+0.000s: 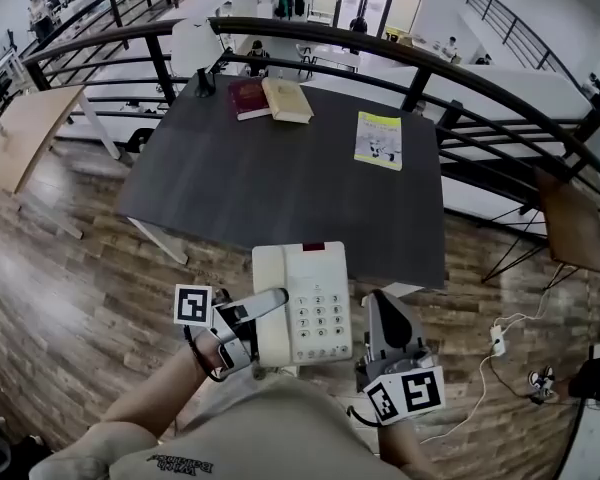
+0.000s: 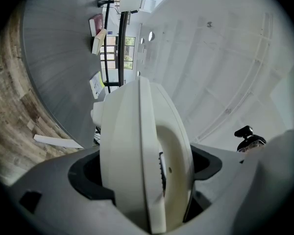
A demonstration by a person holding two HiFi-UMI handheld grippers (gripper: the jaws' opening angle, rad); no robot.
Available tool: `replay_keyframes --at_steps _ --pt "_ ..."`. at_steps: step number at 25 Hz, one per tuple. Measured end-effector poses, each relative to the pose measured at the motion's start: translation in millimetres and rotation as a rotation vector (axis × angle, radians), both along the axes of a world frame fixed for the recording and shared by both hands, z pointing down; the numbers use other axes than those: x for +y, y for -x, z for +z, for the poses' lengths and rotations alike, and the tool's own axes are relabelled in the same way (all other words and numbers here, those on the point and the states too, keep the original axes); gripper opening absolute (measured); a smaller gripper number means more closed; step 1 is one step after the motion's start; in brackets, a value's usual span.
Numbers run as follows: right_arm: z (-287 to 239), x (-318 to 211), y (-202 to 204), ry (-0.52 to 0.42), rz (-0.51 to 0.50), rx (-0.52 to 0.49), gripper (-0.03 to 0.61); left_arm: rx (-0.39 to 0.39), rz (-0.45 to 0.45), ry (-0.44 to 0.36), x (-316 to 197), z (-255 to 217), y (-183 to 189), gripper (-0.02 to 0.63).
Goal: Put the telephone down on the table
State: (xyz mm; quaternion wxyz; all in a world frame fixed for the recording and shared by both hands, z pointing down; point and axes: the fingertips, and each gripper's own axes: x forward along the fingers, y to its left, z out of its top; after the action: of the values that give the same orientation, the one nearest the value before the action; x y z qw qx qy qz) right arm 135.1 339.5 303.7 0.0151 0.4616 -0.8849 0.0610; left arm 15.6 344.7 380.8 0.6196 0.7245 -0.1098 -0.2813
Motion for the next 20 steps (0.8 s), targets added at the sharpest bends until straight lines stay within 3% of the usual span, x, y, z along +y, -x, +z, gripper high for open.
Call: replay_keyframes --at_steps 11,20 --pt "4.0 -30.3 -12.2 -0.02 -0.028 -0.014 0.001 -0.062 0.004 -0.042 -38.9 1.4 -21.6 0.454" --pt "20.9 -99.3 5.5 -0.006 0.004 0.005 0.001 -0.055 0.063 -0.052 -110.1 19.6 -12.7 0.454"
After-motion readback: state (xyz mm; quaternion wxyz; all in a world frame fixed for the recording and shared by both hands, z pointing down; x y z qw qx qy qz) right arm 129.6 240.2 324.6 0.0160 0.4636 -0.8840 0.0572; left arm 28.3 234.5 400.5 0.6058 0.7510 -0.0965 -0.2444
